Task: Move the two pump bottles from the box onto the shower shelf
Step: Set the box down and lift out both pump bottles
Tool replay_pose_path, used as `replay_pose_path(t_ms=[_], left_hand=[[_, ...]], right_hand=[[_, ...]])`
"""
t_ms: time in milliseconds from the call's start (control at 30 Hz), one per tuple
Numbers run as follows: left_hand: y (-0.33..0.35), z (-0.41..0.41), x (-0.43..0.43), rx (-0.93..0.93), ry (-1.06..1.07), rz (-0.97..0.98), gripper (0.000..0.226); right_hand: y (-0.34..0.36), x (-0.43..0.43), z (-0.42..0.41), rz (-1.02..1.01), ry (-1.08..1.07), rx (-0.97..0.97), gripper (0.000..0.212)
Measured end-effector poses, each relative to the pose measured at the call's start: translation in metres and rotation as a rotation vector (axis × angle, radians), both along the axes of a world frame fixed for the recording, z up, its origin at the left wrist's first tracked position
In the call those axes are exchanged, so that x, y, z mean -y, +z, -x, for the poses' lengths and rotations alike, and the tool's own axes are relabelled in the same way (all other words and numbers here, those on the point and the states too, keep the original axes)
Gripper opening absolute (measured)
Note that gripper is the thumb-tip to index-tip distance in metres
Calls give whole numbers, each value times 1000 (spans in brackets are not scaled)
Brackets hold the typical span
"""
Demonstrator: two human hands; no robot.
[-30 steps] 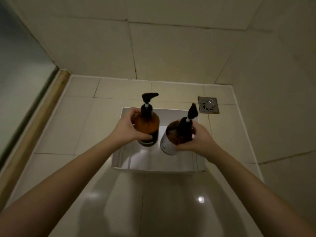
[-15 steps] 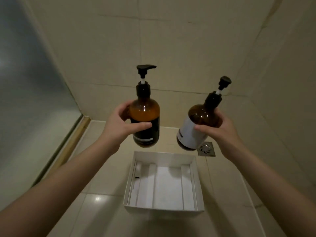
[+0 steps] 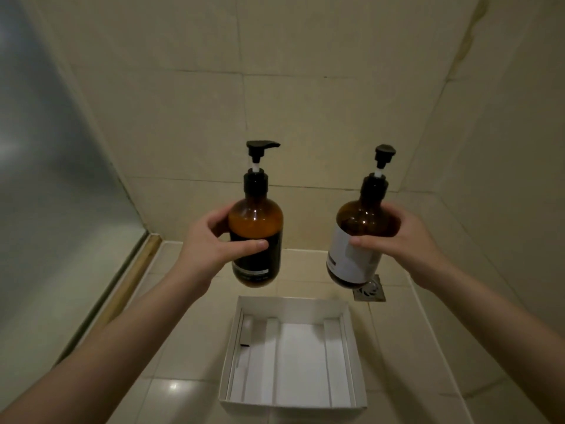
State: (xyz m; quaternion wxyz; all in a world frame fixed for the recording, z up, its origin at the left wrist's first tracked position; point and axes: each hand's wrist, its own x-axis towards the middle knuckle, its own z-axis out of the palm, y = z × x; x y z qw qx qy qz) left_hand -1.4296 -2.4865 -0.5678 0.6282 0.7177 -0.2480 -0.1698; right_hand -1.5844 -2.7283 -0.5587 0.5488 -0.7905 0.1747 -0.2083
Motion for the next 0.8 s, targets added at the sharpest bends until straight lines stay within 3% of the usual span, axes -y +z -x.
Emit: replay_pose_path(t_ms=[400,800], left_hand=[[92,-23,26,-3,41,63,82],[323,-25,35,15,-27,87,79]], right_hand=[[85,24,-23,42,29,20,53],[315,27,-22,111,4,15,56]])
